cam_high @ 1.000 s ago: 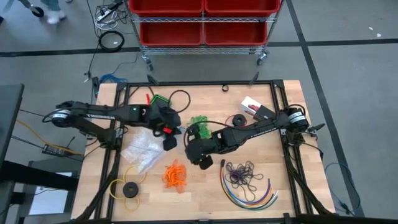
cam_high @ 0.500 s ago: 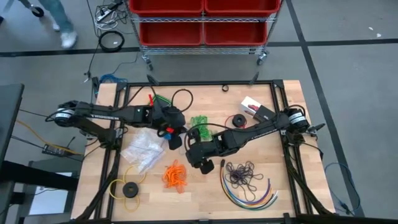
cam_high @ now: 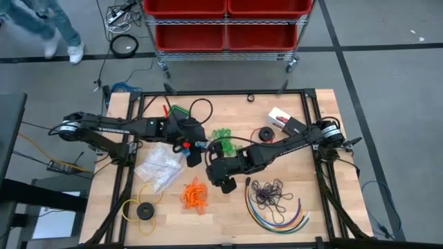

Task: Sort rubber bands
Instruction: Put the blue rubber band into the transparent zip bag

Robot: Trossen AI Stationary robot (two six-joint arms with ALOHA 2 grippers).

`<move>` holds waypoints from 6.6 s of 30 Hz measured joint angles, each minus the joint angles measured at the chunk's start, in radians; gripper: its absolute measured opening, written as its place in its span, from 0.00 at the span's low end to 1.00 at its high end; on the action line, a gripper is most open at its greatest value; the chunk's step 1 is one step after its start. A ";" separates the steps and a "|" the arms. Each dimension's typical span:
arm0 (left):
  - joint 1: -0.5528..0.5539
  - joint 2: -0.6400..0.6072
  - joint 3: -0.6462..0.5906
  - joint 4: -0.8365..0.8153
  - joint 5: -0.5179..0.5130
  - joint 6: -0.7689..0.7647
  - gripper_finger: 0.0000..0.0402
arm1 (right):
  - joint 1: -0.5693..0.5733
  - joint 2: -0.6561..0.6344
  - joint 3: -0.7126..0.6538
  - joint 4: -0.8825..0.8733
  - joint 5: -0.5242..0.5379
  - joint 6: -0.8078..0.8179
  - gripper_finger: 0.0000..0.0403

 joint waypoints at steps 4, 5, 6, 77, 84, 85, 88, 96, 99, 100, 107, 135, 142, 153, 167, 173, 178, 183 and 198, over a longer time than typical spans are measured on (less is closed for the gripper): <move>0.001 -0.026 0.000 -0.016 -0.028 0.000 0.55 | 0.000 0.000 0.000 -0.013 0.000 0.012 0.00; 0.001 -0.042 0.000 -0.025 -0.040 0.001 0.56 | 0.000 0.000 0.000 -0.026 0.000 0.018 0.00; 0.001 -0.059 0.000 -0.041 -0.059 0.002 0.56 | 0.000 0.000 0.000 -0.043 0.000 0.026 0.00; 0.248 -0.019 -0.260 -0.001 0.002 0.274 0.02 | 0.020 0.001 0.000 -0.160 -0.019 0.142 0.00; 0.260 0.001 -0.265 0.006 0.003 0.261 0.03 | 0.020 0.001 0.000 -0.163 -0.019 0.141 0.00; 0.260 0.007 -0.265 0.008 0.008 0.261 0.03 | 0.020 0.001 0.000 -0.163 -0.019 0.142 0.00; 0.260 0.024 -0.264 -0.002 0.021 0.261 0.03 | 0.020 0.001 0.000 -0.164 -0.019 0.142 0.00; 0.261 0.081 -0.264 -0.002 0.031 0.261 0.13 | 0.020 0.001 0.000 -0.168 -0.019 0.147 0.00; 0.261 0.099 -0.264 -0.002 0.028 0.265 0.14 | 0.020 0.001 0.000 -0.168 -0.019 0.147 0.00; 0.261 0.104 -0.264 -0.003 0.027 0.266 0.13 | 0.020 0.001 0.000 -0.167 -0.019 0.147 0.00; 0.261 0.109 -0.264 0.007 0.031 0.274 0.02 | 0.020 0.001 0.000 -0.166 -0.019 0.147 0.00; 0.380 0.244 -0.257 0.043 0.072 0.342 0.03 | 0.018 0.001 0.000 -0.158 -0.019 0.148 0.00; 0.380 0.152 -0.218 0.005 0.024 0.348 0.01 | 0.018 0.001 0.000 -0.154 -0.019 0.149 0.00; 0.374 0.041 -0.209 -0.024 -0.077 0.334 0.00 | 0.018 0.001 0.000 -0.155 -0.020 0.150 0.00; 0.254 -0.219 -0.147 -0.057 -0.016 0.267 0.00 | 0.003 0.000 0.000 -0.159 -0.031 0.176 0.00; 0.142 -0.255 -0.115 -0.001 0.022 0.251 0.00 | -0.018 0.000 0.000 -0.159 -0.081 0.220 0.00; 0.055 -0.227 -0.112 0.103 0.038 0.227 0.00 | -0.036 0.000 0.000 -0.161 -0.095 0.262 0.00; -0.007 -0.178 -0.112 0.152 0.031 0.213 0.00 | -0.056 0.000 0.000 -0.164 -0.119 0.284 0.00; -0.090 -0.068 -0.114 0.199 -0.053 0.210 0.00 | -0.063 0.000 0.000 -0.165 -0.129 0.288 0.00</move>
